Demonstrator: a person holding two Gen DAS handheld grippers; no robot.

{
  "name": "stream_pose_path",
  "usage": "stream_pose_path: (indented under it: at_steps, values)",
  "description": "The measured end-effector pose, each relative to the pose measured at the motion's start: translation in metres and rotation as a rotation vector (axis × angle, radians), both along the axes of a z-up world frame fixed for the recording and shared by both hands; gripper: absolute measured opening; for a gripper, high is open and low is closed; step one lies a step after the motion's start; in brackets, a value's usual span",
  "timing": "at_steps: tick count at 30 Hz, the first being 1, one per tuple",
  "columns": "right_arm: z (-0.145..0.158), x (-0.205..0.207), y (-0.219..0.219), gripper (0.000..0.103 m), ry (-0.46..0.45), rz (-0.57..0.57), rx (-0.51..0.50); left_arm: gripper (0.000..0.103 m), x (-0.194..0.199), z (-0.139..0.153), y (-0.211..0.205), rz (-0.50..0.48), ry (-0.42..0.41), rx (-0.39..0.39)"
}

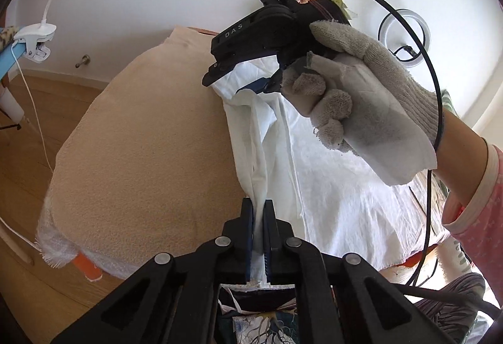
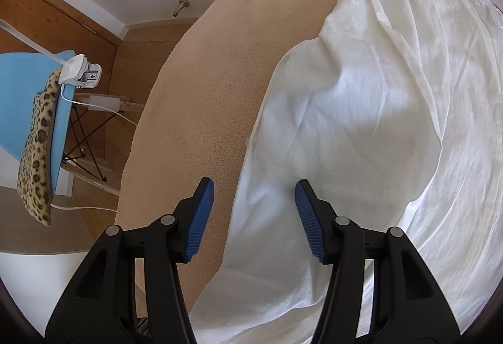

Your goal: Fold small clothes

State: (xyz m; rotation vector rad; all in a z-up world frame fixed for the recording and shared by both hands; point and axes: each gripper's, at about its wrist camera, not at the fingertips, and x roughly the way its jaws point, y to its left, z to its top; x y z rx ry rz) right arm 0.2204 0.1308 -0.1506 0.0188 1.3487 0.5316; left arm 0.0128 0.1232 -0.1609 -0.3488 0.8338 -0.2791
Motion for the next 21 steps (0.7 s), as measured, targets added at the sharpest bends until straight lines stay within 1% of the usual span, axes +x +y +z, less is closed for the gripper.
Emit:
stream_pose_path:
  at_steps: [3, 6, 9, 11, 13, 14, 15, 17, 21]
  values:
    - [0.007, -0.006, -0.001, 0.057, -0.018, 0.021, -0.024, 0.002, 0.0, 0.006, -0.023, -0.047, -0.02, 0.044]
    - [0.013, -0.012, 0.002, 0.057, -0.07, 0.057, -0.088, 0.002, 0.002, 0.008, -0.042, -0.079, -0.03, 0.082]
    - [0.011, -0.016, 0.005, 0.057, -0.108, 0.078, -0.157, 0.002, 0.005, 0.01, -0.053, -0.095, -0.032, 0.09]
    - [0.005, -0.016, 0.005, 0.056, -0.115, 0.079, -0.201, 0.002, 0.005, 0.012, -0.061, -0.109, -0.04, 0.108]
    - [0.001, -0.018, 0.0, 0.036, -0.124, 0.085, -0.221, 0.002, 0.004, 0.014, -0.07, -0.124, -0.045, 0.129]
    - [0.0, -0.018, -0.004, 0.021, -0.125, 0.084, -0.217, 0.002, 0.004, 0.014, -0.075, -0.129, -0.047, 0.138]
    - [0.0, -0.018, -0.011, 0.014, -0.123, 0.075, -0.195, 0.002, 0.004, 0.015, -0.078, -0.137, -0.048, 0.142]
    - [0.006, -0.018, -0.03, 0.008, -0.122, 0.049, -0.106, 0.002, 0.004, 0.016, -0.087, -0.153, -0.052, 0.157]
    - [0.022, -0.02, -0.09, 0.006, -0.14, -0.032, 0.146, 0.002, 0.002, 0.02, -0.11, -0.198, -0.077, 0.207]
